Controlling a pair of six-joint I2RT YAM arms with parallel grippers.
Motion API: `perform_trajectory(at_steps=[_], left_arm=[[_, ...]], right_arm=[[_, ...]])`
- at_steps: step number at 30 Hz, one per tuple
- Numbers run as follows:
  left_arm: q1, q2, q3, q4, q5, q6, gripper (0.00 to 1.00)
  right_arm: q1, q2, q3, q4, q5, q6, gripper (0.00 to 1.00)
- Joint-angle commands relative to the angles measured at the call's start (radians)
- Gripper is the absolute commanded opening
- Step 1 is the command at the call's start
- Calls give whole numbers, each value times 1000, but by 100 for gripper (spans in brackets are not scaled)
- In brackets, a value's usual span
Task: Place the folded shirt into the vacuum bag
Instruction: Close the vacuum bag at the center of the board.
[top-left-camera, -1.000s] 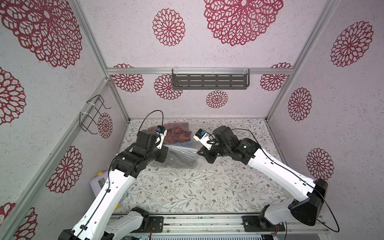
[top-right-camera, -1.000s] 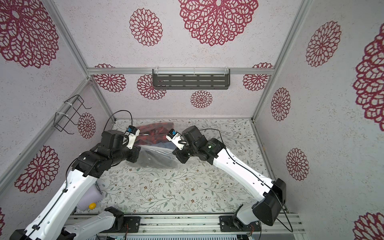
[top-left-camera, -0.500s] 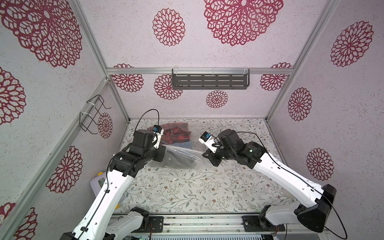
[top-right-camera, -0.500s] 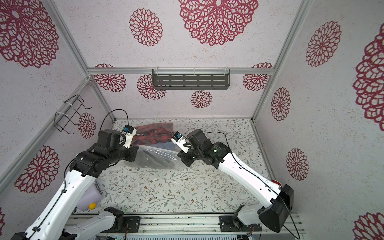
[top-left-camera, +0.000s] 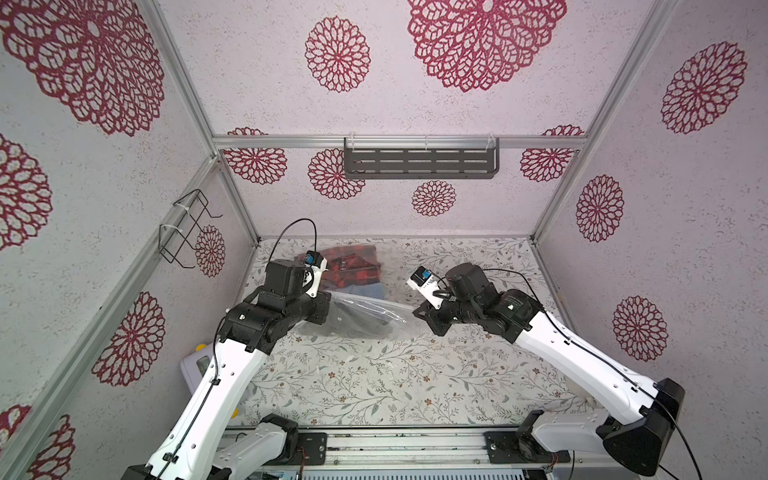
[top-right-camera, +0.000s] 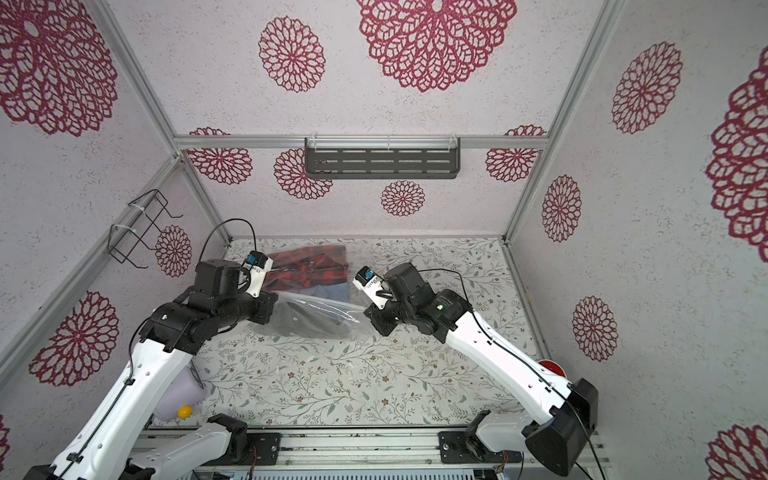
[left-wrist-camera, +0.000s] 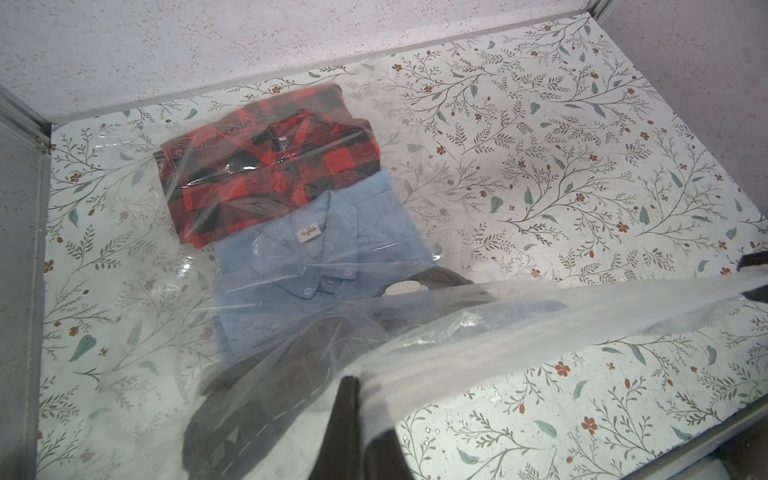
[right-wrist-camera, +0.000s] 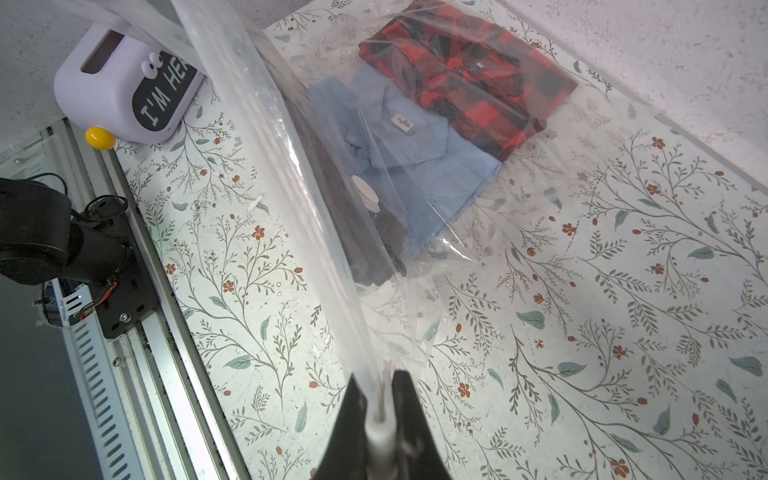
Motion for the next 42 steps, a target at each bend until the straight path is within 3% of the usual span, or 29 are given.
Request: perform_trajectory(at_steps=[1, 35, 41, 42], left_arm=[[84, -31, 8, 53, -215, -37, 0], [129, -38, 13, 53, -172, -27, 0], [129, -53, 6, 83, 6, -51, 0], [129, -59, 2, 92, 58, -58, 0]], right_arm=[[-67, -51, -34, -222, 145, 19, 0], [-75, -96, -80, -213, 152, 28, 0], [-75, -56, -49, -181, 113, 53, 0], [-75, -49, -39, -165, 111, 65, 6]])
